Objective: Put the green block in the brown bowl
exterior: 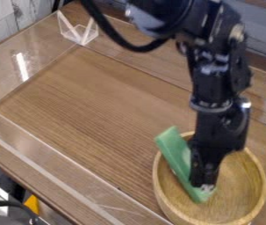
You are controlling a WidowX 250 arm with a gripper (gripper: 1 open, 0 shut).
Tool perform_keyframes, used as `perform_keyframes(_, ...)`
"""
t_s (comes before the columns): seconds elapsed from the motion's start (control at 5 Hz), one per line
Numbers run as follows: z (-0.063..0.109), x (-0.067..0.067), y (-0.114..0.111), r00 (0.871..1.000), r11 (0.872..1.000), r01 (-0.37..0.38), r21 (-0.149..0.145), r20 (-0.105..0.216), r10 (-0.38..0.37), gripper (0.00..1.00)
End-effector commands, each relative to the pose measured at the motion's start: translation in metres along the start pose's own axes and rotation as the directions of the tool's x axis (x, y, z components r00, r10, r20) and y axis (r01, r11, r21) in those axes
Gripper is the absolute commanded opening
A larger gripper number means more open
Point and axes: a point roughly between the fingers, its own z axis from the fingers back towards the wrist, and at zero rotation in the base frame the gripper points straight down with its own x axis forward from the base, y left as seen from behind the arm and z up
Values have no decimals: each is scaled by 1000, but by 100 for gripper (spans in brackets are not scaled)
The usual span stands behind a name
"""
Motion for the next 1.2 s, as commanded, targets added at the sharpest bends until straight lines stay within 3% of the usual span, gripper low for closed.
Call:
perform_keyframes(0.0, 36, 25, 7, 998, 999, -11, 50, 58, 8, 0)
perform_keyframes(0.2, 48, 32, 18, 997, 997, -30, 72, 69, 25, 0)
perform_keyframes(0.4, 52, 41, 21, 997, 997, -19, 76, 70, 14, 0)
perform_keyframes(0.8, 57, 36, 20, 997, 997, -31, 71, 75, 25, 0)
perform_keyframes(1.0, 60, 34, 29, 991, 991, -108, 81, 93, 100, 100)
